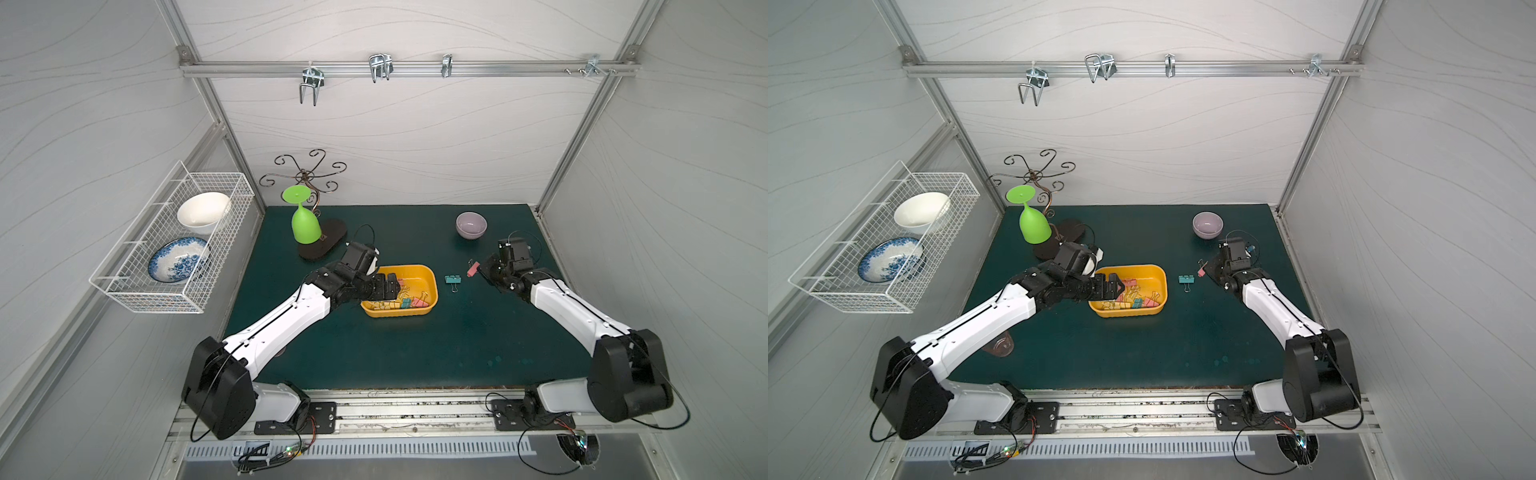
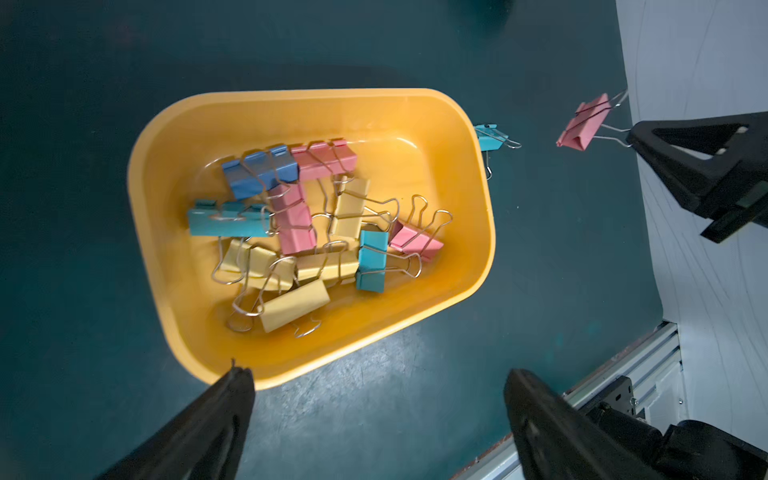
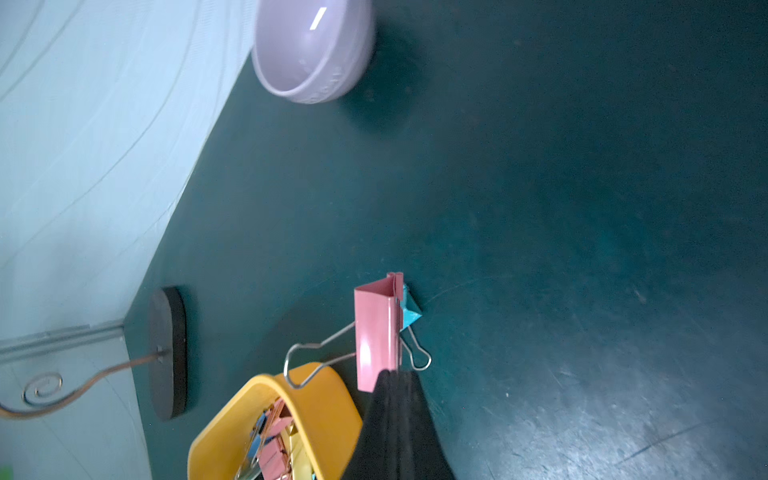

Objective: Take out the binder clips from the storage box
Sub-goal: Place the binder clip at the center of the board.

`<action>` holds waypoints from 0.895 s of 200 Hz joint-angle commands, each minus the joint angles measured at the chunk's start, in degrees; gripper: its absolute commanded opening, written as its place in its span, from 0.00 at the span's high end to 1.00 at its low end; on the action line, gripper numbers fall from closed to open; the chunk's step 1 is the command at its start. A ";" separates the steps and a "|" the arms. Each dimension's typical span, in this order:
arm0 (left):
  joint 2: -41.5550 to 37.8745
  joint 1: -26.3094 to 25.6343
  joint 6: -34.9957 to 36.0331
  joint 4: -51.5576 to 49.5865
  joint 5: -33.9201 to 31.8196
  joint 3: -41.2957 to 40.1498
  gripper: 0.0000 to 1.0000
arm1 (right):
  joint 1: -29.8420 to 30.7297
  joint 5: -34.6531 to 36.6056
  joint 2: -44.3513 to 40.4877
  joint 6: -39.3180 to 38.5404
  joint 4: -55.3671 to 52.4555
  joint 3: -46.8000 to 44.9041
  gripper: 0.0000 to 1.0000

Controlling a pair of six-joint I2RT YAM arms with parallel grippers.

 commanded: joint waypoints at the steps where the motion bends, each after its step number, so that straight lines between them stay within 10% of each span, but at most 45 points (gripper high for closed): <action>1: 4.11 -2.72 1.26 1.57 -2.58 5.55 0.01 | 0.41 3.79 1.39 12.70 3.04 -1.85 1.00; 179: 12.81 -8.08 3.39 -5.34 -5.17 14.47 0.02 | 9.88 23.28 16.09 30.87 -5.85 3.30 1.00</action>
